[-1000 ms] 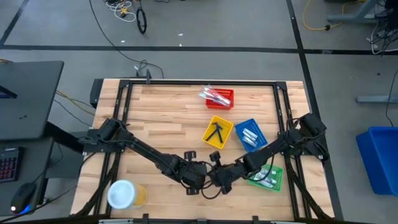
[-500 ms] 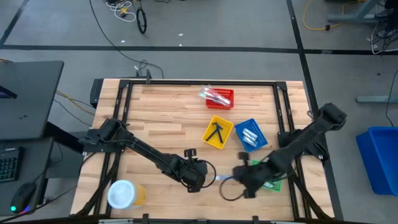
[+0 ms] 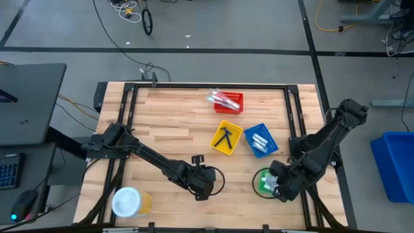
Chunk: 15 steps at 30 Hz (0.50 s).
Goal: Pick & Place Travel size toiletries
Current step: Put the toothpaste into the green bin, then return to home position
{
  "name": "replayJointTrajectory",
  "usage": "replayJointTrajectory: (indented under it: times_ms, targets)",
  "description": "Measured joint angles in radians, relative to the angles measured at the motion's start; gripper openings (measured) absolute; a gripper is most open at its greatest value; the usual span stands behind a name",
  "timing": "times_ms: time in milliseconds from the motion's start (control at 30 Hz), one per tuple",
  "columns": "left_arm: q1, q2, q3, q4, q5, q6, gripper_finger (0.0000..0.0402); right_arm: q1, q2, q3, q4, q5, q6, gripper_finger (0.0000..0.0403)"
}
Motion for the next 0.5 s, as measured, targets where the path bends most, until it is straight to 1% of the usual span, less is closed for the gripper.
replayJointTrajectory:
  times_ms: [67,167,267,367,500]
  targets:
    - [0.0,0.0,0.0,0.0,0.0,0.0,0.0148,0.014,0.003,-0.023,0.036,-0.02,-0.004,0.0008]
    - [0.0,0.0,0.0,0.0,0.0,-0.002,0.0148,0.021,0.002,-0.05,0.038,-0.002,-0.006,0.0008]
    - [0.001,0.0,0.0,0.001,-0.001,-0.002,0.0146,0.019,0.002,-0.069,0.044,0.038,-0.012,0.0011]
    - [0.001,0.0,0.0,0.0,0.002,-0.002,0.0145,0.018,0.002,-0.099,0.047,0.045,-0.078,0.0022]
    - [0.001,0.0,0.0,0.0,0.004,-0.002,0.0144,0.018,0.002,-0.133,0.047,0.046,-0.068,0.0041]
